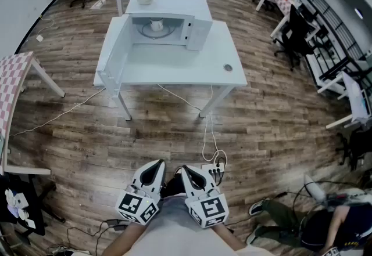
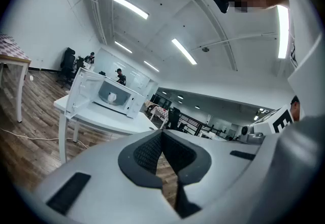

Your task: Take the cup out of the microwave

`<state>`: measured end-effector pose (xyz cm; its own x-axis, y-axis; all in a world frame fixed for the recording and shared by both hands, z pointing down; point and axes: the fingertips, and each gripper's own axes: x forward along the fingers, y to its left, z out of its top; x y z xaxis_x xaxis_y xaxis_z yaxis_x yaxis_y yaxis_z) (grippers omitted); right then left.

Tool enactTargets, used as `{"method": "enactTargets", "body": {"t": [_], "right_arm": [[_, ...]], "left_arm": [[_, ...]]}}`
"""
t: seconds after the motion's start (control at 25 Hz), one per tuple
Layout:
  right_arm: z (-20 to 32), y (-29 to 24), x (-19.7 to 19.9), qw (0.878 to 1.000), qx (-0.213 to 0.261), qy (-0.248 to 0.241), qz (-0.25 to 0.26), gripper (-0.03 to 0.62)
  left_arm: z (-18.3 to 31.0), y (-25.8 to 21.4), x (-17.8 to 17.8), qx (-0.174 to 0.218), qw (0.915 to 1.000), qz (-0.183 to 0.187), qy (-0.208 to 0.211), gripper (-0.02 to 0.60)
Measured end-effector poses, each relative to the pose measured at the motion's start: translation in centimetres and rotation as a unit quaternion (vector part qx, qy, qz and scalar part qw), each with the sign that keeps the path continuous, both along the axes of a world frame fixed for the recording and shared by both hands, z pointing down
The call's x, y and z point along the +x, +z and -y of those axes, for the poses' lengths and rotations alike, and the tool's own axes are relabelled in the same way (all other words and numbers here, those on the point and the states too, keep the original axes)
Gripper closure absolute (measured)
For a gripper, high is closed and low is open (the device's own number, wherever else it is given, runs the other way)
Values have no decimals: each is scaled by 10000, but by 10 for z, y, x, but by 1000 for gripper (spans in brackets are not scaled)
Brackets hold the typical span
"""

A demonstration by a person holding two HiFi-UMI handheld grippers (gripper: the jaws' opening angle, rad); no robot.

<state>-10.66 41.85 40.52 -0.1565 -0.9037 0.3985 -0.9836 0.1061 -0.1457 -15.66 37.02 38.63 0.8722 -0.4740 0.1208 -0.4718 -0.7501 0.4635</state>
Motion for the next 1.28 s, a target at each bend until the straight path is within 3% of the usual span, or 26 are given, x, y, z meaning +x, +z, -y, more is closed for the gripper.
{"method": "enactTargets", "body": {"t": [0.68, 1.28], "right_arm": [[22, -12, 29, 9995, 241, -133, -136, 572], [57, -21, 89, 9979, 481, -206, 390, 572]], "left_arm": [[30, -15, 31, 119, 9996, -226, -87, 571], [61, -23, 77, 290, 9992, 87, -246, 571]]}}
